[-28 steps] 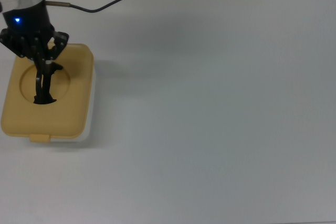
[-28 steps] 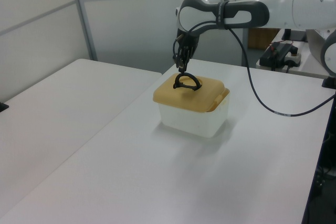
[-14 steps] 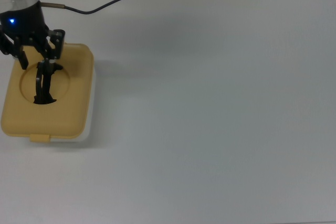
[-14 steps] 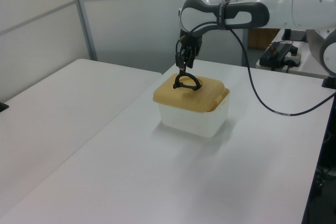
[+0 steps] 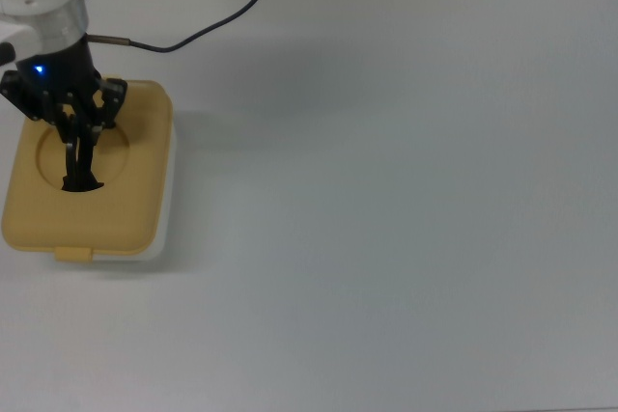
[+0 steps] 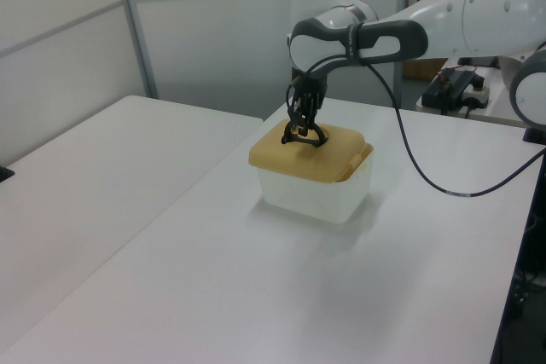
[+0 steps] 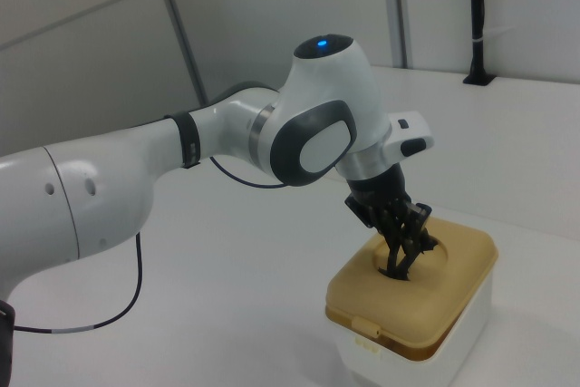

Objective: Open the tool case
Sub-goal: 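Lift the tan lid off the box and carry it beside the box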

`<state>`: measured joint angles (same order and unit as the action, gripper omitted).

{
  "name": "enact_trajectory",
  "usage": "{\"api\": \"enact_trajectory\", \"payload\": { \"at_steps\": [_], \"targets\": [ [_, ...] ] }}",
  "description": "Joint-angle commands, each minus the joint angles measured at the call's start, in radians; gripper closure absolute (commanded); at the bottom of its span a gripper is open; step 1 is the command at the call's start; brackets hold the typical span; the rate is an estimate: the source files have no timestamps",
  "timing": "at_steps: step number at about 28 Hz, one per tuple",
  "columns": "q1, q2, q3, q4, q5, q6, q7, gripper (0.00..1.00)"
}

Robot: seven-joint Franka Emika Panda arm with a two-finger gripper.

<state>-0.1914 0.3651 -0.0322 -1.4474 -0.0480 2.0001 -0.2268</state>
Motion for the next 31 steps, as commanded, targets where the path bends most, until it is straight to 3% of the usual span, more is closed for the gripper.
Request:
{"api": "enact_trajectory", "payload": {
  "at_steps": [1, 12, 17, 20, 31],
  "targets": [
    [0.001, -0.011, -0.002, -0.007, 0.0, -0.007, 0.004, 1.0],
    [-0.01, -0.02, -0.008, -0.001, 0.022, -0.011, -0.002, 1.0],
    [-0.002, -0.061, 0.002, 0.001, 0.028, -0.02, 0.004, 1.0],
    [0.016, -0.087, 0.005, -0.001, 0.059, -0.05, 0.011, 1.0],
    [0.191, -0.101, 0.003, -0.04, 0.047, -0.067, 0.188, 1.0]
  ]
}}
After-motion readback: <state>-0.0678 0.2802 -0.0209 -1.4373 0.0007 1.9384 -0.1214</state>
